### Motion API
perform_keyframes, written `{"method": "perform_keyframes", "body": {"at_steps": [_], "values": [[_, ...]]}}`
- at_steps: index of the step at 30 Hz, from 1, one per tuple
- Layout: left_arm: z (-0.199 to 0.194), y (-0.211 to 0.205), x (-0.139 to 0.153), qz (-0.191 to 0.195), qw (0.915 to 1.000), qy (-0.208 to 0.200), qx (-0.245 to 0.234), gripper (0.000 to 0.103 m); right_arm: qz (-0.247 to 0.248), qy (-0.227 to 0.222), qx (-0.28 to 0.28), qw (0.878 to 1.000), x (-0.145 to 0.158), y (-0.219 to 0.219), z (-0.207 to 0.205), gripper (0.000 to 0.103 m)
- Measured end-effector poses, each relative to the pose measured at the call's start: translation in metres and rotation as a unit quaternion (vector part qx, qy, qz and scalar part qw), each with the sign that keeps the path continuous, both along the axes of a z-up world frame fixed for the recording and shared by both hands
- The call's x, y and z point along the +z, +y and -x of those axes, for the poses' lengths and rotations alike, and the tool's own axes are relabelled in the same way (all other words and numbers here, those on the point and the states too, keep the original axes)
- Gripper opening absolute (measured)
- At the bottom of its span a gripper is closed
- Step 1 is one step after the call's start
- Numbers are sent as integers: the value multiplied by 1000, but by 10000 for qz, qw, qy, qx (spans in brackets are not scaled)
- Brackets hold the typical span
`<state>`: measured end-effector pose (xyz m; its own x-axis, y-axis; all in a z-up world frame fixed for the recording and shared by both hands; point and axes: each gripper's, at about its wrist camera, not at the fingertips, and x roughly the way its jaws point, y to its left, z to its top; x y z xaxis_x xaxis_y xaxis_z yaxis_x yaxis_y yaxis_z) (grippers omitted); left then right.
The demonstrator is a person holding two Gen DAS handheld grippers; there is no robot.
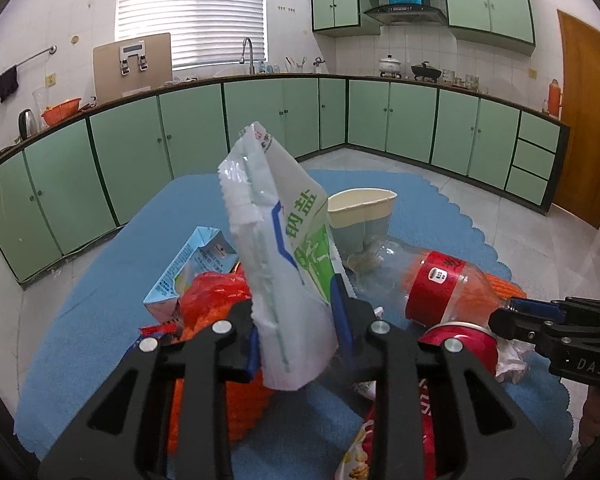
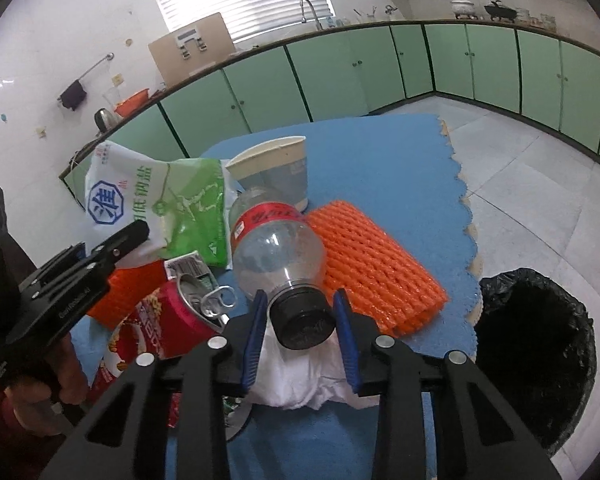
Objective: Collect trash
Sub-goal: 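Lift the milk bag and clear bottle and carry both over the black bin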
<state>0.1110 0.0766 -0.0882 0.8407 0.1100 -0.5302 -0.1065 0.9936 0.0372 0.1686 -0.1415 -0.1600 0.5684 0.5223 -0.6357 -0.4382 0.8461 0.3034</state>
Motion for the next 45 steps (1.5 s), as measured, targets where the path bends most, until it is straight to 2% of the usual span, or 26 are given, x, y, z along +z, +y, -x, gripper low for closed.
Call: {"method": "perform_keyframes", "body": {"at_steps": [3,7,10,13,18,29,35,38,45], "values": [[0,-3,-2,-22,10000,21,-21,28,104,-48,-91,9999,-2,2,-3,39],[-2,-3,-3,-32,10000,35,-40,28,3,51,-97,9999,-5,4,-7,41],[-4,-2,-2,26,10000,48,-73,20,-54,80,5,10000,-4,6,-9,33],[-1,-2,-1,4,10000,-6,-80,12,-63,-34,35,10000,2,8,-4,33],[6,0,11,3,9997,-197,-114,7,-94,-287,16,9995,22,10,3,32],[25,7,45,56,9983,-575,-69,6,-46,-897,49,9959,70,18,23,31],[34,8,58,48,9977,-665,-104,6,-25,-1064,-33,9943,88,24,28,29],[37,6,58,31,9975,-689,-154,6,-21,-1109,-37,9938,90,25,29,29],[39,6,49,21,9982,-578,-167,6,-82,-916,-79,9957,79,29,21,29]]}}
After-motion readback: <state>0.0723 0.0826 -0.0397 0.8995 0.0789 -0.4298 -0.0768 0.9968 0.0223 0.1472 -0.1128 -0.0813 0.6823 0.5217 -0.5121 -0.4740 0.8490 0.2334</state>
